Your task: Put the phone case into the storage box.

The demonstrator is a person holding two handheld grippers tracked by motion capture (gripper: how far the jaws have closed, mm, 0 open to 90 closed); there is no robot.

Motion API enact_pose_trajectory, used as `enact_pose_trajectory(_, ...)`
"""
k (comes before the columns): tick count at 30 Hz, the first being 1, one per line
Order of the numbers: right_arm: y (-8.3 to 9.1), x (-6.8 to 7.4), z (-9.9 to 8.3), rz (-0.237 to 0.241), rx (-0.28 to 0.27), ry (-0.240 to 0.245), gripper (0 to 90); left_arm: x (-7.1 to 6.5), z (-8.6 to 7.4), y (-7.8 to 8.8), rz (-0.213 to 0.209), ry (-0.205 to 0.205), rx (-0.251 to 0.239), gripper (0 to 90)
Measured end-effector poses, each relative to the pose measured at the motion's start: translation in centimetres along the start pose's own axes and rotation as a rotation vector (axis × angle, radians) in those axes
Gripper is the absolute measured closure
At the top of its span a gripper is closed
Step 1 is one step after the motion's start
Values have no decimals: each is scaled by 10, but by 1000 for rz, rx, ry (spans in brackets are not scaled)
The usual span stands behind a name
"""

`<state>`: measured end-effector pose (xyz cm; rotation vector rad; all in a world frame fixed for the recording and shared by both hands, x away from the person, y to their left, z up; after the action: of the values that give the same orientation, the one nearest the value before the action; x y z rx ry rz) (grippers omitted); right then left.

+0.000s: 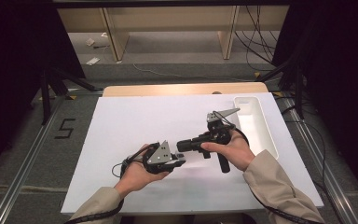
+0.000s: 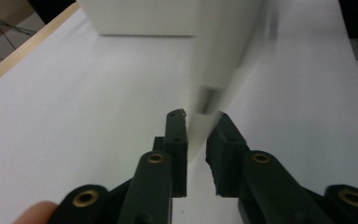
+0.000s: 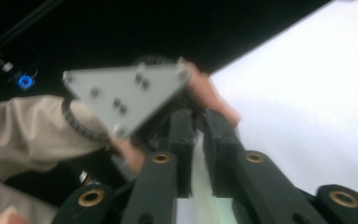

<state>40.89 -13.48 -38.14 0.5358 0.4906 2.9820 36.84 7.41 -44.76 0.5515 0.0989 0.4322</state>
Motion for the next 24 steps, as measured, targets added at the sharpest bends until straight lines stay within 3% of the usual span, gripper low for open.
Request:
enact_pose_trajectory(5, 3, -3, 0, -65, -44, 38, 578, -1, 5, 3, 8, 27, -8, 809)
enact_pose_trajectory(6, 3, -4, 1, -92, -63, 48, 524, -1, 4, 3, -3, 38, -1, 809)
enact_pose_trajectory(7, 3, -5, 1, -117, -82, 57, 482, 0, 5, 4, 15, 35, 0, 809)
enact_pose_trajectory(10, 7, -7, 2, -202, -132, 71, 377, 0, 4, 5, 22, 75, 9, 810)
enact_pose_trajectory(13, 11, -9, 0, -268, -157, 89, 301, 2, 4, 6, 61, 127, 6, 809)
enact_pose_trajectory(18, 14, -13, -6, -353, -193, 126, 280, 8, 1, 8, 130, 208, 6, 809)
enact_pose_trajectory(24, 15, -13, -12, -448, -208, 165, 266, 12, -1, 10, 172, 296, 22, 808)
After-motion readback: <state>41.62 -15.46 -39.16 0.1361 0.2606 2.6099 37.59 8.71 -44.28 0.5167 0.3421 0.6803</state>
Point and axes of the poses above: each handheld gripper's, and its own axes: y roughly backward along the jaws, z roughly out of its top, x roughly to its left, the point moved 1 cm from there along -y, roughly forward along the jaws, and after that the axes turned 10 degrees about y, right-handed, at the moved point
